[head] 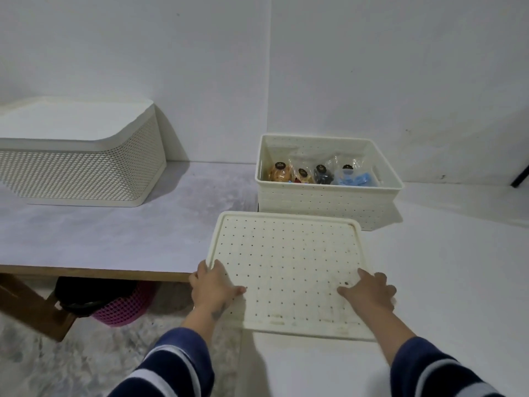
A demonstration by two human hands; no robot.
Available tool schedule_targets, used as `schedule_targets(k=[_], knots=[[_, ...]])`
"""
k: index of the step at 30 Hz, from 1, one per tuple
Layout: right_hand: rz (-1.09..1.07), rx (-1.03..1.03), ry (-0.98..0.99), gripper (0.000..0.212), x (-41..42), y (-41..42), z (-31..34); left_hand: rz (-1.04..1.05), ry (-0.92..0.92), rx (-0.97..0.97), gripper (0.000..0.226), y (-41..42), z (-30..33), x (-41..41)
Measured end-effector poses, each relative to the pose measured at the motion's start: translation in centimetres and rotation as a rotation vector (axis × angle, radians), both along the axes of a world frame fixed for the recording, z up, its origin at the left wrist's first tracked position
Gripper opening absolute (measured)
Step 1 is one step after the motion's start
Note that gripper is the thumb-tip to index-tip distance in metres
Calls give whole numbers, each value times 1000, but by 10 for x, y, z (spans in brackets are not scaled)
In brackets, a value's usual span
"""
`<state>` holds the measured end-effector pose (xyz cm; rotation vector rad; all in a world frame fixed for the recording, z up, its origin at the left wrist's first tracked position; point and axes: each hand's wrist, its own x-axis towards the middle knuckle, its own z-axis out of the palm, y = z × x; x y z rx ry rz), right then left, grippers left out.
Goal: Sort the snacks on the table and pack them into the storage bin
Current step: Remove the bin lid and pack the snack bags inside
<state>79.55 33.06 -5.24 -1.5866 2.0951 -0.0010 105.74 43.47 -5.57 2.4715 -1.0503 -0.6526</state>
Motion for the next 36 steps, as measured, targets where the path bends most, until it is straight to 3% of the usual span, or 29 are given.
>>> schedule_targets(k=[5, 8, 18, 29, 36], knots=[[-28, -190, -76, 77, 3, 3, 39, -35, -50, -168, 89, 2, 37, 9], [-29, -223, -103, 80, 0, 1, 58, 7, 13, -252, 82, 1, 56, 13], [-33, -163, -149, 82, -15, -1, 73, 40, 18, -239, 80, -1, 71, 2], [-32, -225, -136, 80, -22, 16, 91, 15, -1, -314, 80, 19, 79, -7], [21, -299, -122, 78, -23, -15, 127, -25, -48, -349, 79, -14, 110, -6]])
